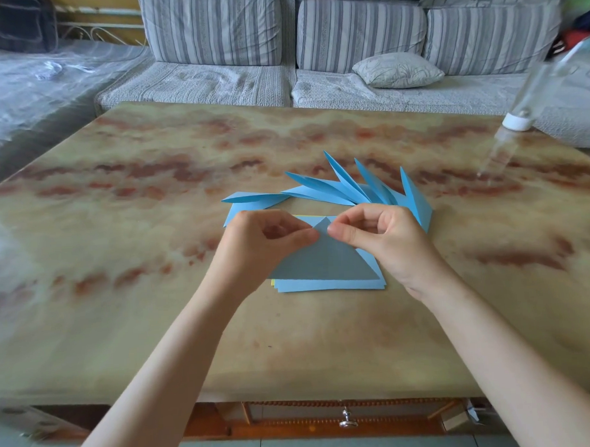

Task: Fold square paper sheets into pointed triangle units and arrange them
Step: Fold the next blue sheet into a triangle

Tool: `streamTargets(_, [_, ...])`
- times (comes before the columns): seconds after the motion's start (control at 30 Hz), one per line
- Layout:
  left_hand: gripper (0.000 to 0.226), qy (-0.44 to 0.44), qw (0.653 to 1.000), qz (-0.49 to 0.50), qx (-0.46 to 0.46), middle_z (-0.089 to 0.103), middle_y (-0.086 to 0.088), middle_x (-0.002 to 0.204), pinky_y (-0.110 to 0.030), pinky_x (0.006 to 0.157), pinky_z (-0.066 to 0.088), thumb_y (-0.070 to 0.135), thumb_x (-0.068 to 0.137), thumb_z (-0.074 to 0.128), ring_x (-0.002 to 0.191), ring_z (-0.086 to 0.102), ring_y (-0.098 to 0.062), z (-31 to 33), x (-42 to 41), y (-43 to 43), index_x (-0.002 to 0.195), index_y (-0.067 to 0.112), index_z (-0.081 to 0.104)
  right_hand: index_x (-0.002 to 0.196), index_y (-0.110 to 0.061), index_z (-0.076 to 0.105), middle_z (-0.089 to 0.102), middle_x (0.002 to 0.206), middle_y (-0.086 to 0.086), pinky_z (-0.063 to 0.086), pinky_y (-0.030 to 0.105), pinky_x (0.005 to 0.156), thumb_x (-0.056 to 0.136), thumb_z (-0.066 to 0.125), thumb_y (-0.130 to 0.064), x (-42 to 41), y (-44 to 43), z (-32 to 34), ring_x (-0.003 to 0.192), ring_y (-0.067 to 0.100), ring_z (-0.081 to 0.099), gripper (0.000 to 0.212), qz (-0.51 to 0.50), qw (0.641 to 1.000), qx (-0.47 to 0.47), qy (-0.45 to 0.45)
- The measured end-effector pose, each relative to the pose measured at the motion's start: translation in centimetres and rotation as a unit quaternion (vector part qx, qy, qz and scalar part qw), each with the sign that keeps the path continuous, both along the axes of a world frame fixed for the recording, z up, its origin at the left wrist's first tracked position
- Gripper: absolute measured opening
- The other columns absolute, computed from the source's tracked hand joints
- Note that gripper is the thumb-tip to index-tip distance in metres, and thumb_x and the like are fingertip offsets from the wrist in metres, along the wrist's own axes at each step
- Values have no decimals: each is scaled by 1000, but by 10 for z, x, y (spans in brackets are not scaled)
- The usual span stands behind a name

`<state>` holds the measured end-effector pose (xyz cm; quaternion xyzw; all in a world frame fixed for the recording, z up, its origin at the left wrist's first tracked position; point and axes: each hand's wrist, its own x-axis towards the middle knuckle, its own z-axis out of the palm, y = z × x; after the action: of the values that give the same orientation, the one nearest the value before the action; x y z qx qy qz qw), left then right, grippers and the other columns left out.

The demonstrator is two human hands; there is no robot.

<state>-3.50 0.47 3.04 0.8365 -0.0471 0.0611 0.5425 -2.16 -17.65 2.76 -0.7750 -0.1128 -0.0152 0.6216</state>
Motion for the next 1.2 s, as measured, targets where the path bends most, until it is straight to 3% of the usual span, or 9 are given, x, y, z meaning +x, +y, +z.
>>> streamTargets(0.23, [14,-32,999,-15,2,61,21,55,-4,55,35,23,78,77,55,51,7,2,-3,-4,68,29,69,81,-12,73,73,85,4,50,32,90,81,74,-17,-2,7,0,84,19,66,5,-20,1000,13,-6])
streamTargets(0.33, [12,12,1000,-21,3,63,10,61,-7,50,33,27,75,78,54,48,3,0,0,1,68,31,70,77,-13,72,71,77,-1,50,27,81,80,74,-14,0,7,0,77,11,63,3,-28,999,36,18])
streamTargets(0.47, [12,54,998,-26,6,56,16,52,-10,48,30,28,73,80,51,44,1,-2,3,12,65,30,71,75,-14,72,71,71,-4,51,19,71,80,73,-10,3,3,1,70,8,64,7,-35,998,46,23])
streamTargets(0.57, [8,81,996,-31,35,65,13,57,-8,53,39,27,74,80,53,55,1,-2,3,18,70,24,73,75,-15,72,71,69,-6,51,17,67,81,73,-12,5,3,-1,68,6,63,7,-43,998,34,27])
streamTargets(0.67, [10,119,992,-40,12,69,4,60,-13,67,54,22,73,80,58,64,-6,-1,3,23,74,15,74,75,-16,71,71,68,-7,48,15,61,81,73,-12,8,-3,-2,66,5,63,8,-59,997,35,32])
streamTargets(0.8, [12,146,988,-46,27,69,0,65,-19,69,57,24,73,80,60,68,-11,1,3,28,77,15,74,76,-16,70,69,67,-9,47,13,61,82,72,-12,9,-1,-3,65,3,62,8,-60,997,24,31])
streamTargets(1.2, [13,135,990,-41,15,68,2,61,-22,73,56,16,74,80,59,69,-12,-2,3,25,79,8,71,76,-17,70,70,65,-11,45,12,56,84,71,-11,8,-5,-2,62,0,62,10,-63,997,25,40])
